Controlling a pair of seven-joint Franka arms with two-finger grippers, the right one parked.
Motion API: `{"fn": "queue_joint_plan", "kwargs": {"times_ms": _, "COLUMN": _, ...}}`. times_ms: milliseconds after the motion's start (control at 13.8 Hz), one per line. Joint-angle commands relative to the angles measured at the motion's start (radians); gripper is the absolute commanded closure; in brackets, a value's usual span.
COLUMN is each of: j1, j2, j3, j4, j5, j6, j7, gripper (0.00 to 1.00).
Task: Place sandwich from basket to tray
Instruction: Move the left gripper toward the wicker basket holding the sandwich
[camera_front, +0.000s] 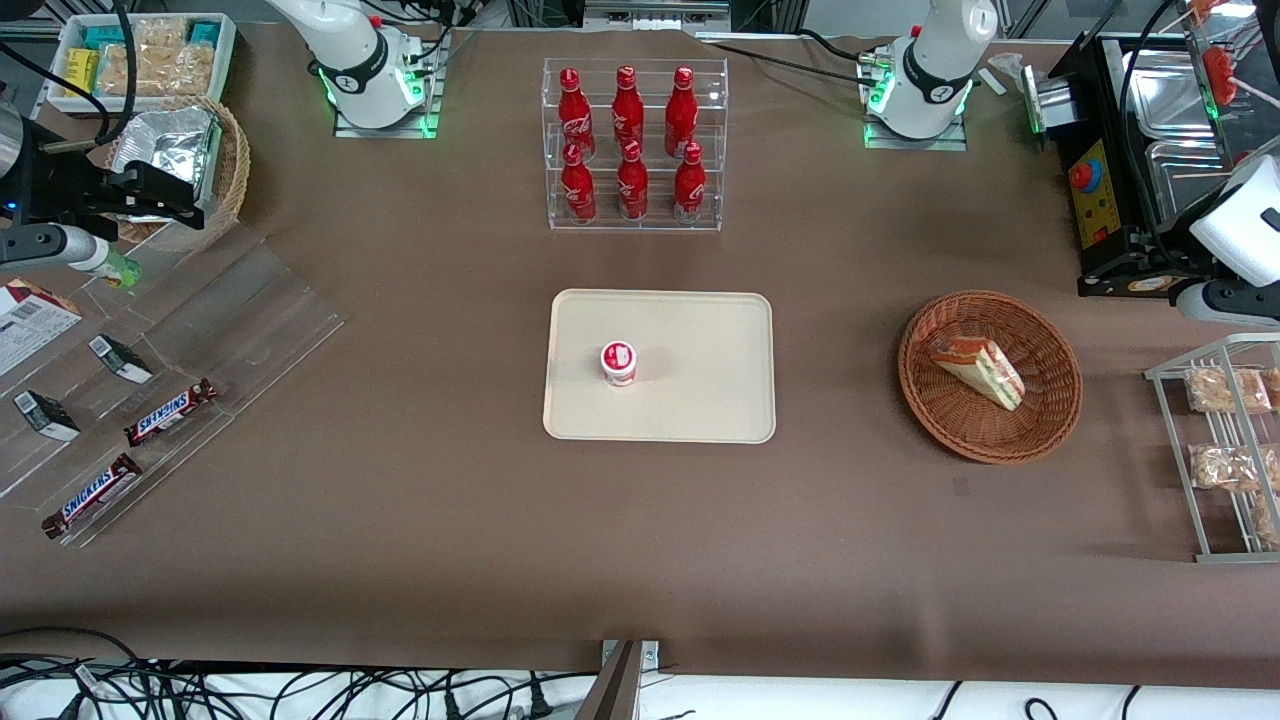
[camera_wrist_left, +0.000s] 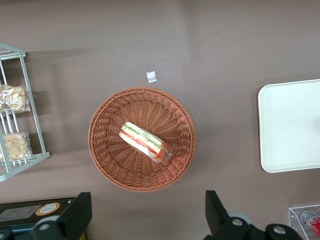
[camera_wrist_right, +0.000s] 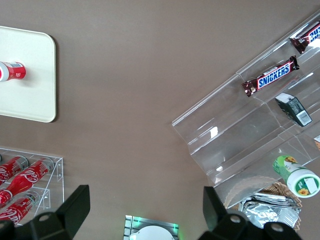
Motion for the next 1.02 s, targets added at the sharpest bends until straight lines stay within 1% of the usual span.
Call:
{"fn": "queue_joint_plan", "kwargs": {"times_ms": 0, "j1": -0.002, "j2": 0.008, "j3": 0.009, "j4": 0.017, "j5": -0.003, "j6": -0.03, "j7": 0.007, "gripper": 0.0}}
{"fn": "queue_joint_plan", "kwargs": {"times_ms": 145, "j1": 0.004, "j2": 0.009, "j3": 0.018, "j4": 0.016, "j5": -0.003, "j6": -0.03, "j7": -0.005, "gripper": 0.0}}
{"fn": "queue_joint_plan", "kwargs": {"times_ms": 290, "j1": 0.032, "j2": 0.009, "j3": 0.018, "j4": 0.0, "j5": -0.002, "j6": -0.031, "j7": -0.016, "gripper": 0.0}}
{"fn": "queue_joint_plan", "kwargs": {"times_ms": 435, "j1": 0.056, "j2": 0.002, "j3": 0.018, "j4": -0.049, "j5": 0.0, "j6": -0.024, "j7": -0.056, "gripper": 0.0}}
{"fn": "queue_joint_plan", "kwargs": {"times_ms": 653, "j1": 0.061, "j2": -0.007, "j3": 0.009, "j4": -0.134, "j5": 0.062, "j6": 0.022, "j7": -0.206, "gripper": 0.0}}
{"fn": "queue_joint_plan", "kwargs": {"times_ms": 944, "j1": 0.061, "j2": -0.041, "j3": 0.006, "j4": -0.338, "j5": 0.064, "j6": 0.236, "j7": -0.454, "gripper": 0.0}}
